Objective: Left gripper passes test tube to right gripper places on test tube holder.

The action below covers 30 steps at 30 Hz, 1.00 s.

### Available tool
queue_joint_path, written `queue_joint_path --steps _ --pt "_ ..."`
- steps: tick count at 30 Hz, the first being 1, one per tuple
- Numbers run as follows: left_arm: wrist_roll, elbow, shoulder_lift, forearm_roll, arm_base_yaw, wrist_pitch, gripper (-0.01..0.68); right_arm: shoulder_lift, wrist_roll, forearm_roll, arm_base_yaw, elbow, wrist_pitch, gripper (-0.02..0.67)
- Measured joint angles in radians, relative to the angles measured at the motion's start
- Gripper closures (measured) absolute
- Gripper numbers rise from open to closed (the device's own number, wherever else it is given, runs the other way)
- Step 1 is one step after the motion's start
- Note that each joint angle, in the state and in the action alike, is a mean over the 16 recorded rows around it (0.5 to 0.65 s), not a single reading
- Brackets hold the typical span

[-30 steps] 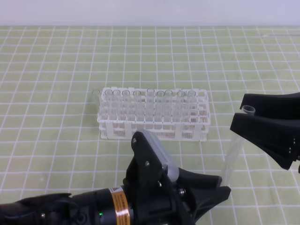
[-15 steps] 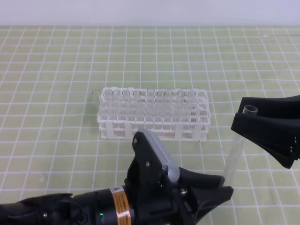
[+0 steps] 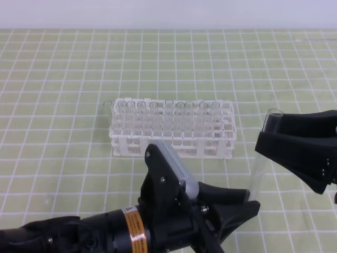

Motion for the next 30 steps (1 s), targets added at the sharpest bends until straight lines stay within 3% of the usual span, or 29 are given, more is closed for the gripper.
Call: queue_joint_path --steps 6,20,30 --pt "0.001 0.0 0.003 -0.002 0.0 -0.002 0.569 0.0 0.0 0.0 0.012 0.0 -0.012 0.32" --pt "0.0 0.0 0.004 -0.001 0.0 -0.004 0.572 0.0 -0.011 0.0 0.014 0.0 -0.039 0.516" --pt "0.0 0.0 0.005 0.001 0.0 0.005 0.572 0.0 -0.017 -0.001 0.014 0.0 -0.044 0.541"
